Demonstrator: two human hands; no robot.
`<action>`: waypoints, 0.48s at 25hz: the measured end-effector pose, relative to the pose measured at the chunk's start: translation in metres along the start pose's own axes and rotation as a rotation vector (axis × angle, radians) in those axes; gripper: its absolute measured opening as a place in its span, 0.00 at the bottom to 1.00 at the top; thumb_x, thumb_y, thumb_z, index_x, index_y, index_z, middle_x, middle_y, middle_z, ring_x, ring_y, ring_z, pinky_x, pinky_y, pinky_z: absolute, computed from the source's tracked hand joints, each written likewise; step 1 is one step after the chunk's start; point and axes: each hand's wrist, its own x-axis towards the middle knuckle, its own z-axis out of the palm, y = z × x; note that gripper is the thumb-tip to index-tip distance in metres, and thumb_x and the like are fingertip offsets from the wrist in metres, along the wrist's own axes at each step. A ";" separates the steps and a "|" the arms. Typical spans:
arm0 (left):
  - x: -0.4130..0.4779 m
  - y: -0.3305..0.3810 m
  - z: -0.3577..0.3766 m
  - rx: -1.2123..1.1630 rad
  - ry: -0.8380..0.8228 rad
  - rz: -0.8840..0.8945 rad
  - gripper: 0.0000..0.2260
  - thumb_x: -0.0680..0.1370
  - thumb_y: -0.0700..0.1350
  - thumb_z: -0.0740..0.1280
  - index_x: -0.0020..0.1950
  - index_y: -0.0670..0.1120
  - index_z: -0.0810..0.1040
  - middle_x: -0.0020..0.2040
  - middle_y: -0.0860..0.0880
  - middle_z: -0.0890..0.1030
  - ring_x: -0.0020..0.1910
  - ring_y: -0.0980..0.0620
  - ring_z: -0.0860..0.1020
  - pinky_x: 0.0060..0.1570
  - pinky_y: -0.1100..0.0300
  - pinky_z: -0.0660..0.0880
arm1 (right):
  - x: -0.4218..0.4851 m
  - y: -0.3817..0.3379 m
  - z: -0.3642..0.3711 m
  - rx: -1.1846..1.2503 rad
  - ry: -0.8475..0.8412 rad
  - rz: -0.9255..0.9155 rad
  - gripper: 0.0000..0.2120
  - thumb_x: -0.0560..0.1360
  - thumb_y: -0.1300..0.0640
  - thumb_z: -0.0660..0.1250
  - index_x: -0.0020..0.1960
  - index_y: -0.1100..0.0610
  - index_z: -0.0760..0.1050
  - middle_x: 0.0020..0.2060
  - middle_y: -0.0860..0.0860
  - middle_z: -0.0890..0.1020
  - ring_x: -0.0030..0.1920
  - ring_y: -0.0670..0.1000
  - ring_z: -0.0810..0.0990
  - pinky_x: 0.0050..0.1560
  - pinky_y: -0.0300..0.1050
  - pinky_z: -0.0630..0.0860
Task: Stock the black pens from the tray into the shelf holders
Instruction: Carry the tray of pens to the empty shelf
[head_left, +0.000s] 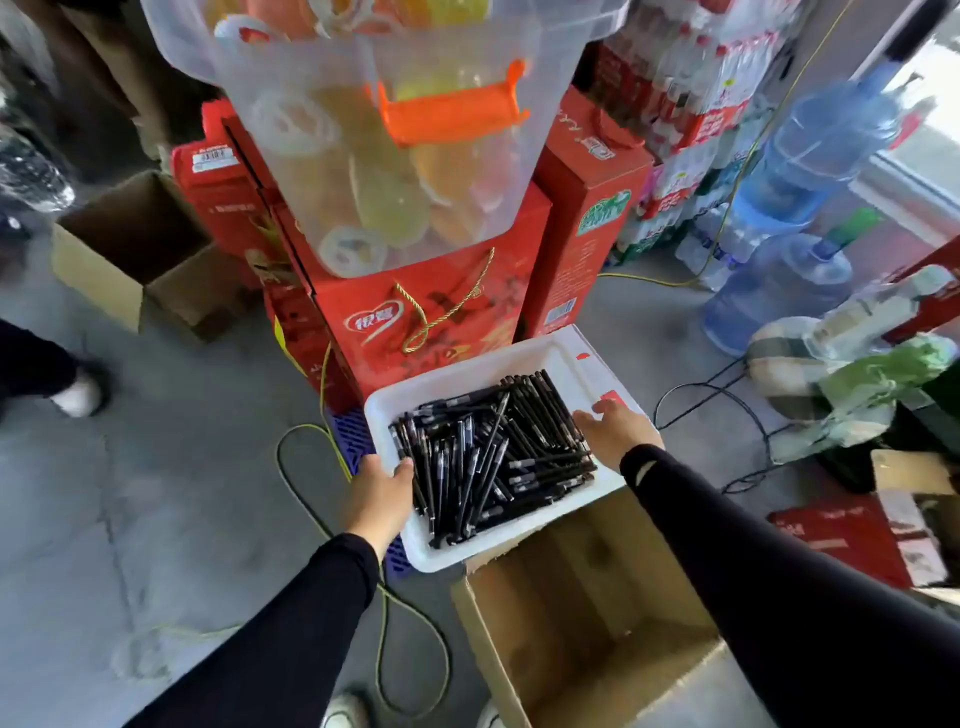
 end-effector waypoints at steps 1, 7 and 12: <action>0.006 -0.001 0.005 -0.010 0.030 -0.024 0.21 0.83 0.56 0.57 0.70 0.43 0.64 0.55 0.45 0.74 0.52 0.41 0.76 0.54 0.48 0.73 | 0.008 0.001 0.005 -0.029 0.005 -0.001 0.23 0.83 0.45 0.57 0.74 0.56 0.67 0.70 0.55 0.73 0.66 0.56 0.74 0.56 0.41 0.68; 0.031 -0.003 0.023 -0.038 0.247 -0.048 0.08 0.83 0.48 0.58 0.54 0.44 0.70 0.43 0.46 0.75 0.38 0.45 0.76 0.37 0.54 0.72 | 0.050 0.008 0.024 -0.080 0.075 -0.018 0.25 0.83 0.46 0.58 0.76 0.55 0.62 0.69 0.58 0.74 0.65 0.60 0.76 0.58 0.47 0.72; 0.041 -0.007 0.018 -0.139 0.292 -0.062 0.14 0.80 0.40 0.60 0.36 0.47 0.61 0.34 0.46 0.65 0.34 0.45 0.64 0.37 0.55 0.60 | 0.068 0.011 0.026 -0.043 0.075 0.007 0.21 0.83 0.54 0.57 0.75 0.56 0.64 0.68 0.60 0.75 0.66 0.60 0.75 0.63 0.48 0.71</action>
